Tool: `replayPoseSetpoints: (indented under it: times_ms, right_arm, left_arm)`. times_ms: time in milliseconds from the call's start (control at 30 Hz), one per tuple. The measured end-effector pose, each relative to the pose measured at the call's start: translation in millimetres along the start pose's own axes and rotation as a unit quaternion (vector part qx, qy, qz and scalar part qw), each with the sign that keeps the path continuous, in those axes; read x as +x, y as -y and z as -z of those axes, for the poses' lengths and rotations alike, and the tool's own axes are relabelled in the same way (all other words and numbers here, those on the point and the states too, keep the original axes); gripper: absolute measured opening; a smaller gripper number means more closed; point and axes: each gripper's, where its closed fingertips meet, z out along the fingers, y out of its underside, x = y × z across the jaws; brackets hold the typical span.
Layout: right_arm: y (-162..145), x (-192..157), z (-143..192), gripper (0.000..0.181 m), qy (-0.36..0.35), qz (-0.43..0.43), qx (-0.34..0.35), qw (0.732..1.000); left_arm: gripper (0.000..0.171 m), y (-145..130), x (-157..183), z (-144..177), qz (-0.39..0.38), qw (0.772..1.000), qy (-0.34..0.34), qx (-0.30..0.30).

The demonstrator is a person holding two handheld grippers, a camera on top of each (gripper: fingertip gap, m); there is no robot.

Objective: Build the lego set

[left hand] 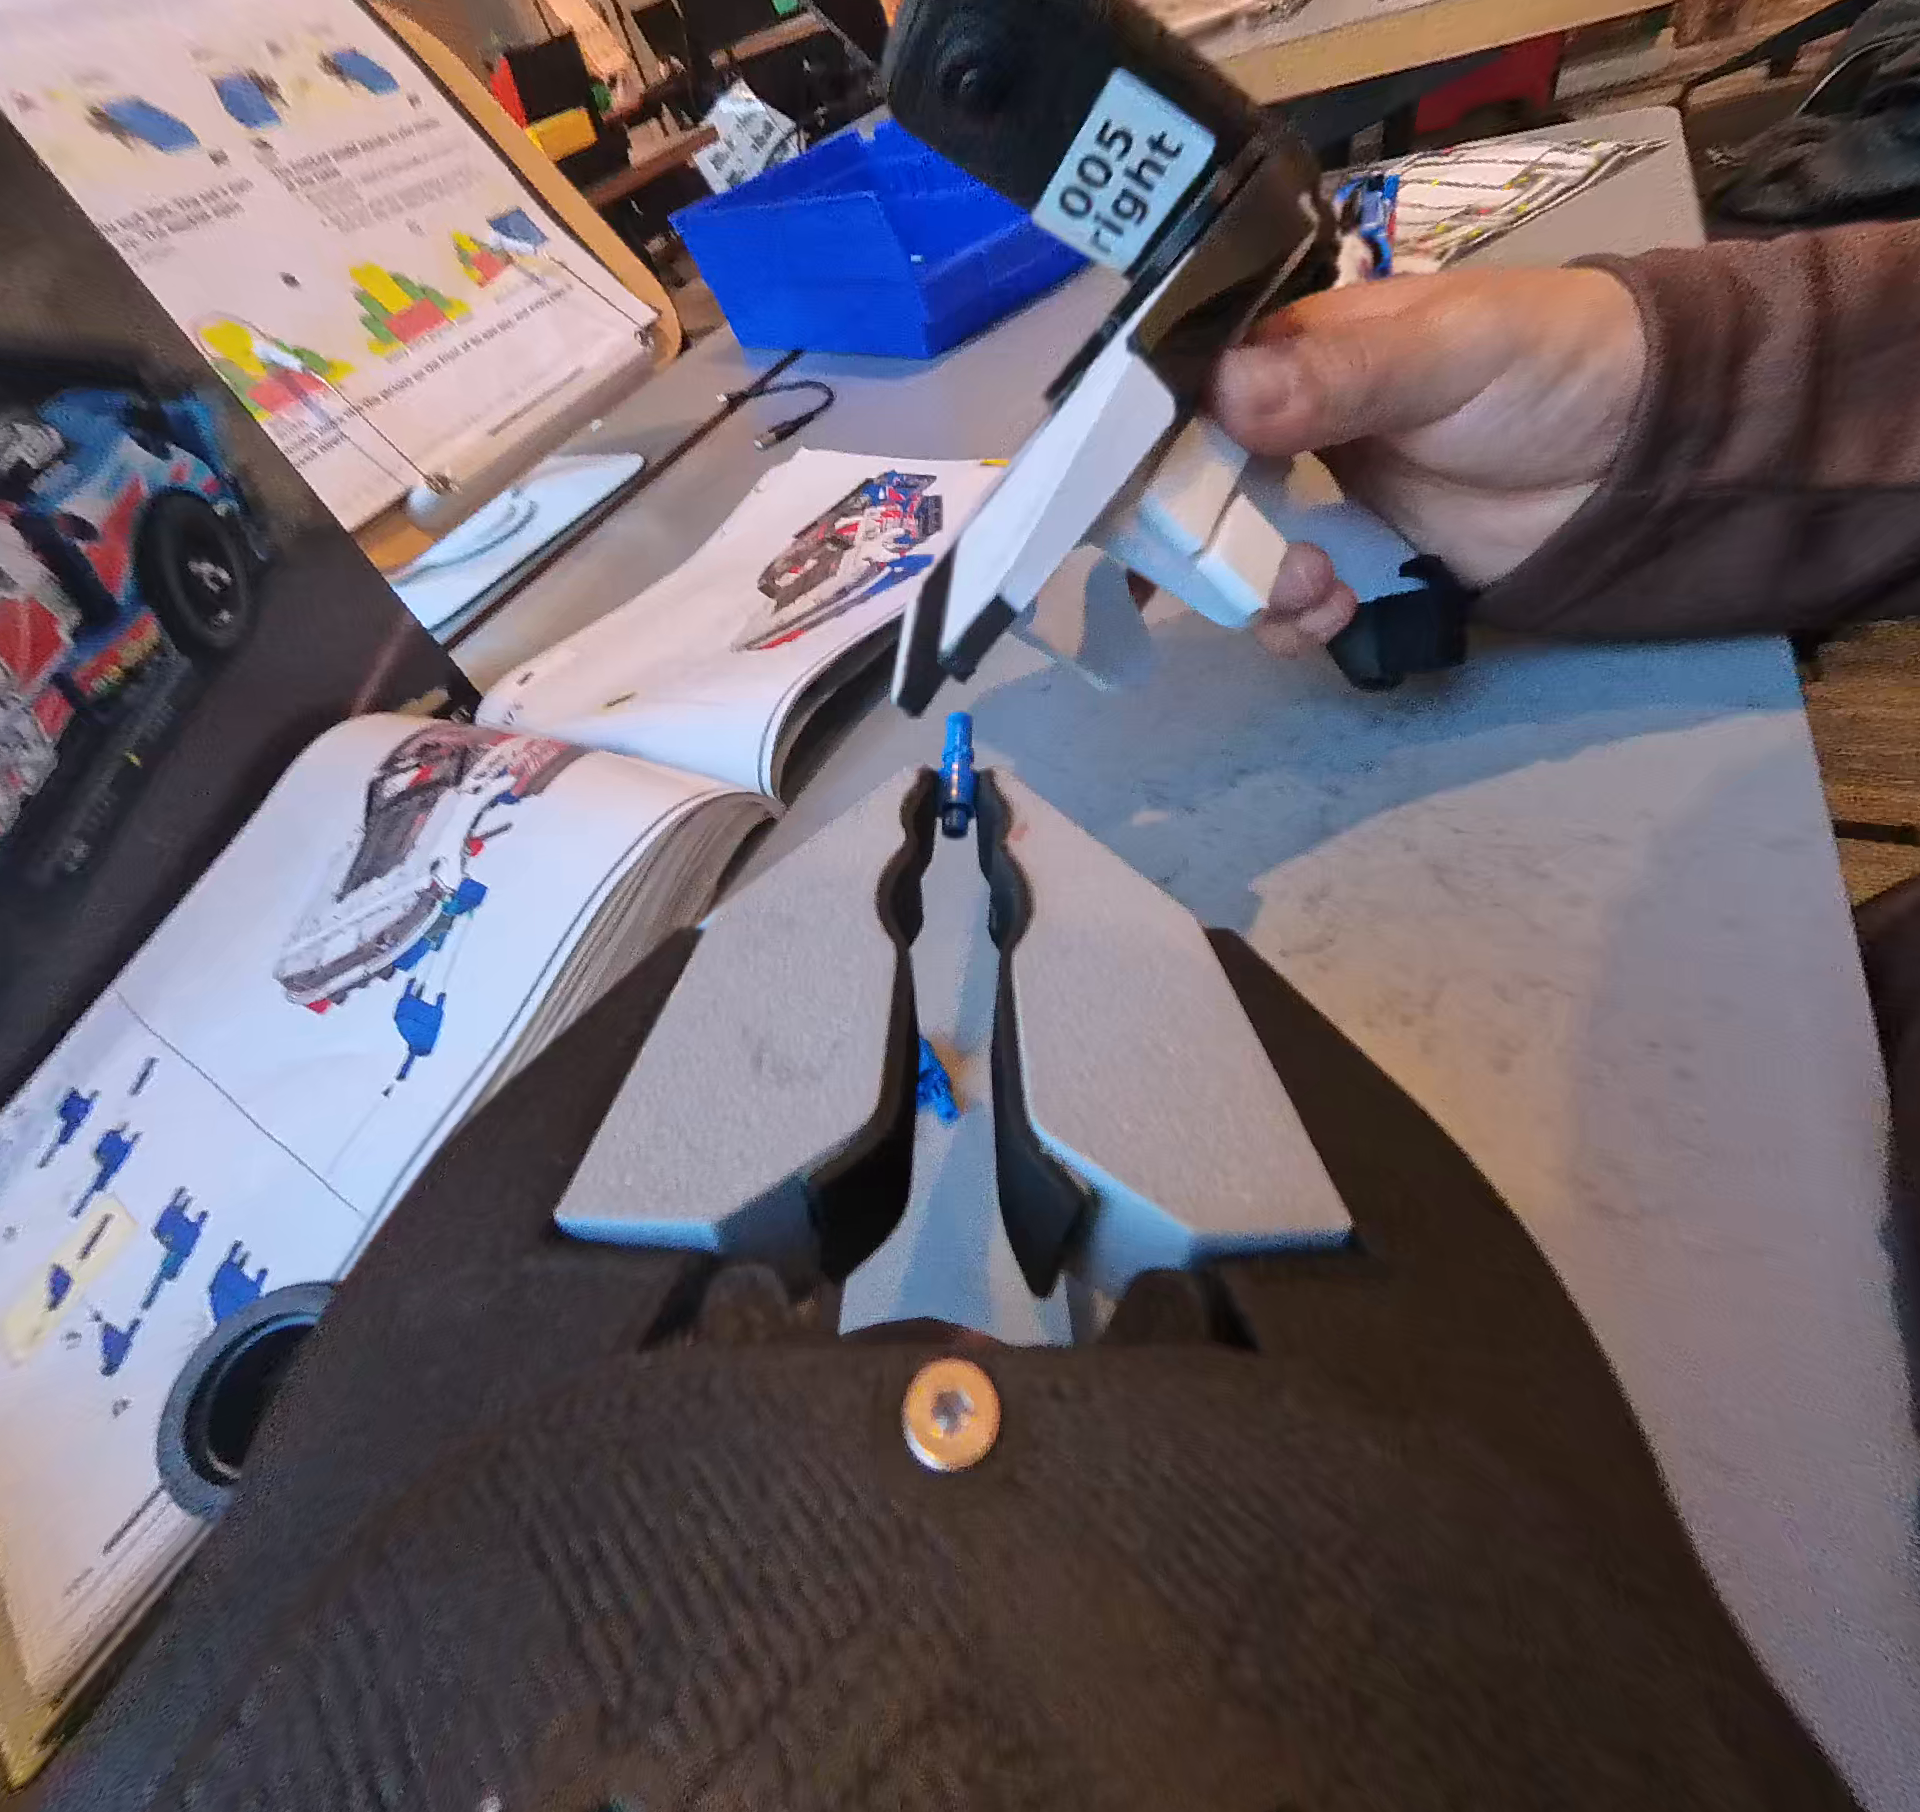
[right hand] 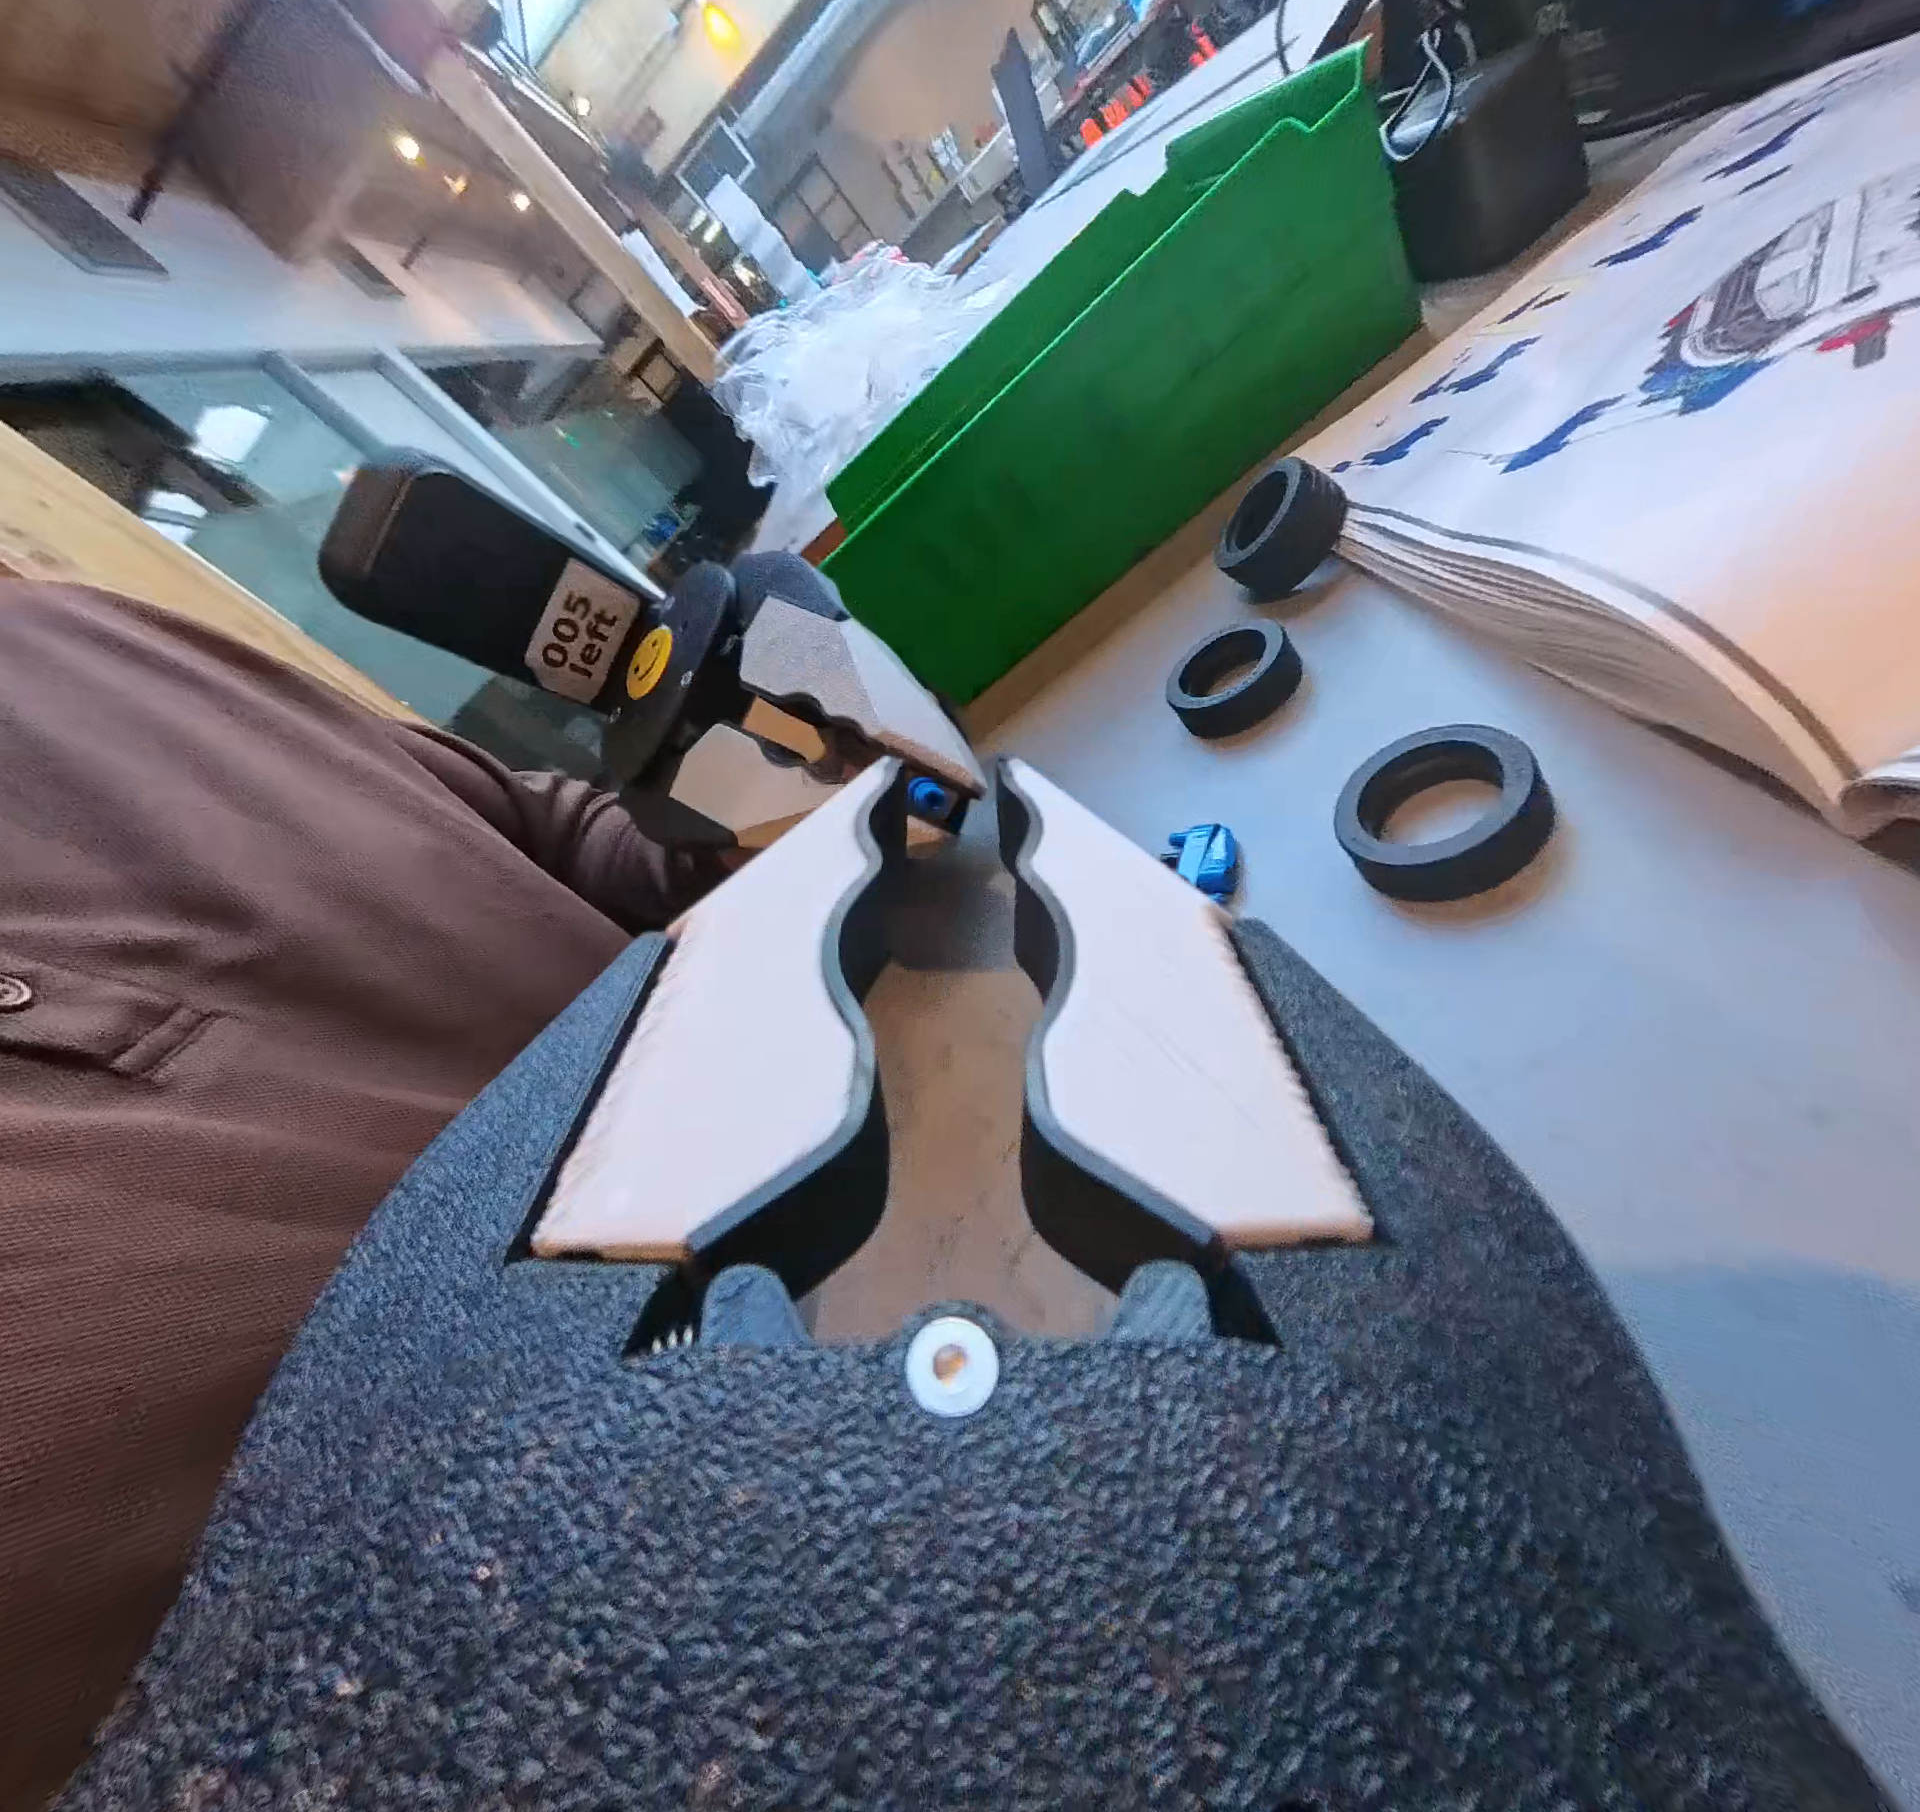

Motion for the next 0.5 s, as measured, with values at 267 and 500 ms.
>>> replayPoseSetpoints:
  times_ms: [267, 500]
  right_arm:
    - [-4, -6, -11, 0.007, 0.027, -0.031, 0.002, 0.999]
    - [-14, 9, -19, 0.004, -0.031, -0.006, -0.02, 0.999]
  left_arm:
    - [0.004, 7, -6, -1, -0.023, 0.999, 0.043, 0.017]
    - [0.005, -17, -10, -4, -0.02, 0.997, 0.049, -0.051]
